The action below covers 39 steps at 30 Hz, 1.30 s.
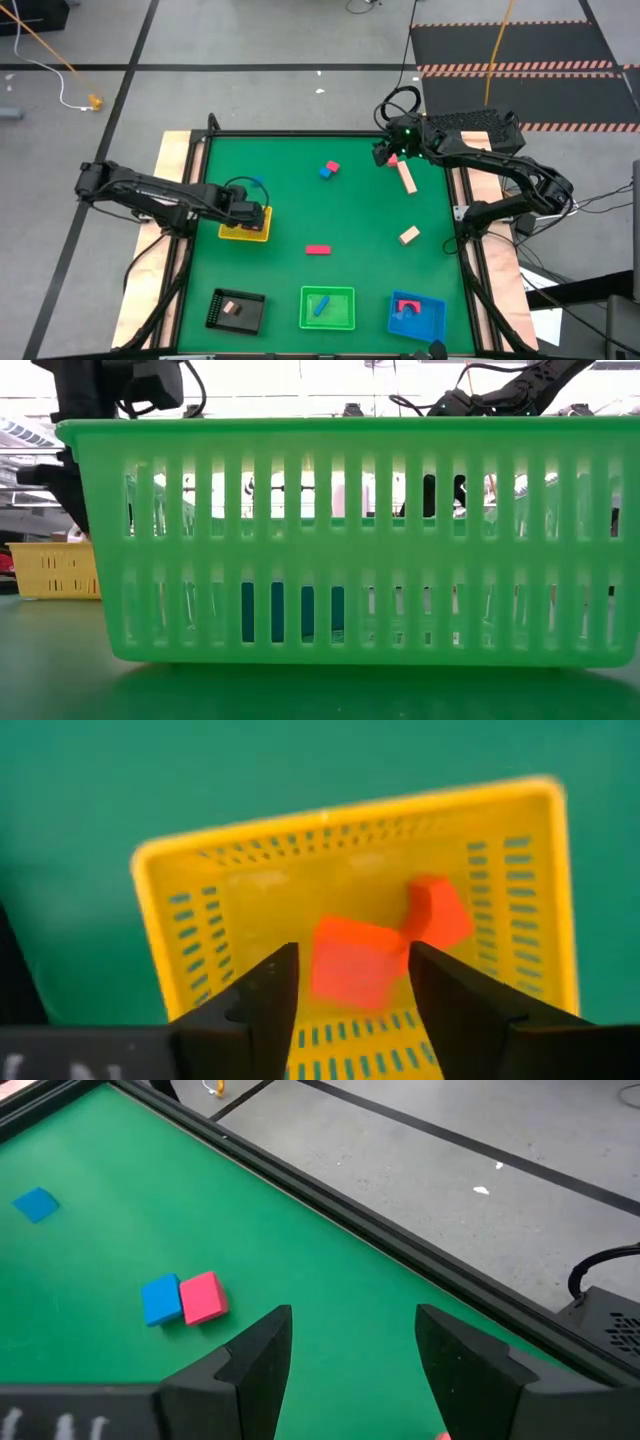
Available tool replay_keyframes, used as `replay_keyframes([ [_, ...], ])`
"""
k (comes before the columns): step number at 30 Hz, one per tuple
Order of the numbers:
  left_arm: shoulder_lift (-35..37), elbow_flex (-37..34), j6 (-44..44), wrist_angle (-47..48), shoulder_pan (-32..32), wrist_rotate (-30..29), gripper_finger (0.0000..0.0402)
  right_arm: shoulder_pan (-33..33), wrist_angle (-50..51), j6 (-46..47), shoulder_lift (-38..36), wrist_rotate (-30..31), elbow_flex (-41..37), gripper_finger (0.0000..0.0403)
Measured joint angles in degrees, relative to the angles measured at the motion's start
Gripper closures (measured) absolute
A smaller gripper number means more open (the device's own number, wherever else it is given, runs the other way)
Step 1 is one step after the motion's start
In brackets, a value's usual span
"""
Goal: Sort & place blocks by color
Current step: Put the orange square block into the yellow bin, then put the red half-circle block into the blue bin
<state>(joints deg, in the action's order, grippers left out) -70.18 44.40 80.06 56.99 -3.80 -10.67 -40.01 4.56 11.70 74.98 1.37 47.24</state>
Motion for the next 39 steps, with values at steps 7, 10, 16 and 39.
replay_keyframes([
  [7, -0.3, 0.0, -0.1, -2.0, 2.5, -0.5, 0.0212, 0.0, 0.2, -0.4, 0.0, -0.8, 0.0, 0.0197],
  [10, -0.1, 0.0, 0.0, -5.1, 3.0, -0.5, 0.0226, 0.0, 0.0, 0.5, 0.0, -5.4, 0.0, 0.0197],
  [16, -0.2, 0.0, -4.3, -17.9, 3.5, -0.6, 0.0248, 2.1, -1.5, 2.5, 0.8, -8.9, 0.0, 0.0197],
  [39, -0.1, 0.0, -10.0, -40.8, 3.8, -1.9, 0.0250, 13.9, -30.5, -8.0, 21.7, -4.0, 0.0, 0.0197],
])
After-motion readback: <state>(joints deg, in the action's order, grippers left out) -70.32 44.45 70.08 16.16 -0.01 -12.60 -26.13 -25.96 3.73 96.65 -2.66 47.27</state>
